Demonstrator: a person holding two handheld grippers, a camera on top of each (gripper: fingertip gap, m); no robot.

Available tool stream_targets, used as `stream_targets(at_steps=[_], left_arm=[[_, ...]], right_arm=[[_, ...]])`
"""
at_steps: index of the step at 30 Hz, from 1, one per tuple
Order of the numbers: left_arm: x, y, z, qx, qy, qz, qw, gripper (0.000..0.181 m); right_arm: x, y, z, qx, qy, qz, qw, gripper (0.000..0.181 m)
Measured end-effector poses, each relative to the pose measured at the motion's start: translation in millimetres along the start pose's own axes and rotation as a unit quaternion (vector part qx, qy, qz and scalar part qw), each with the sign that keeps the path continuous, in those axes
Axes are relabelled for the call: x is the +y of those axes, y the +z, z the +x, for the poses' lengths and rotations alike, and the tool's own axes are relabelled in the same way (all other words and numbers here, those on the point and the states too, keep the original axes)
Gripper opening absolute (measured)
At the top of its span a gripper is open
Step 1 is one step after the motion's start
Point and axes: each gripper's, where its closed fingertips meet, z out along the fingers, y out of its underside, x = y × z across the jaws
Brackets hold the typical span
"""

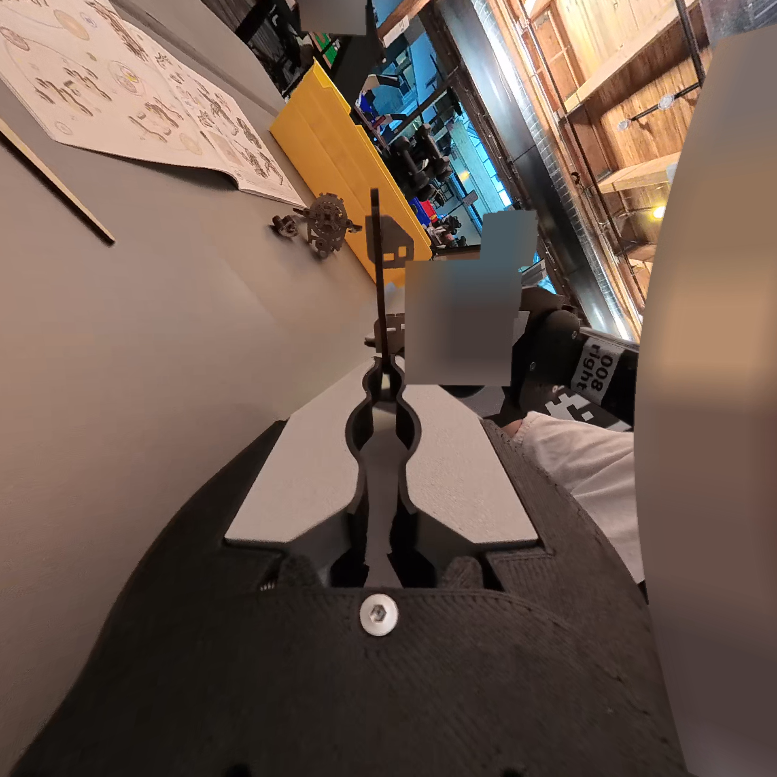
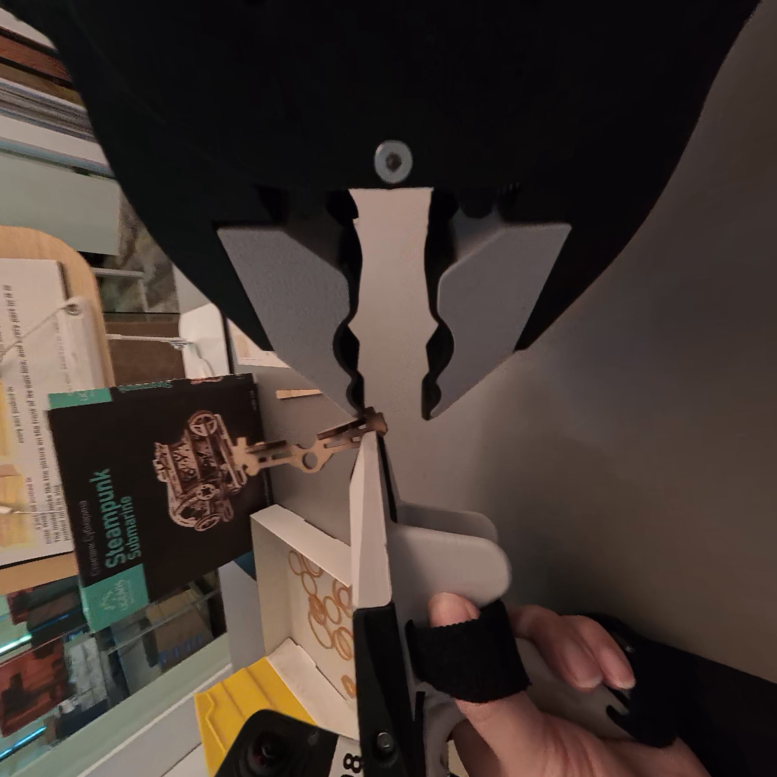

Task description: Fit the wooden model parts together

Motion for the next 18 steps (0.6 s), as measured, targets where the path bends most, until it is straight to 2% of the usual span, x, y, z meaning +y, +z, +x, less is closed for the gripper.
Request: stream_targets(at_steps=[1,2,12,18], left_arm=[[-0.1,-0.3,-1.0,-0.003,0.0,0.0,1.0,0.0],[2.5,0.6,-0.1,-0.001,0.001,-0.009,1.0,0.0],[4.3,2.6,-1.4,-0.011,0.01,-0.011,1.0,0.0],[3.9,2.7,0.1,0.005,-0.009,-0.015,1.0,0.0]], right_arm=[[0.7,0.5,0.4,0.0,0.004,0.001,1.0,0.024],[0.9,-1.3,4.8,0.013,-0.004,0.004,1.0,0.008],[-0.7,1.2,0.8,0.012,-0.015,0.008,1.0,0.015],[-0.6,0.0,5.5,0.022,-0.014,0.014,1.0,0.008]])
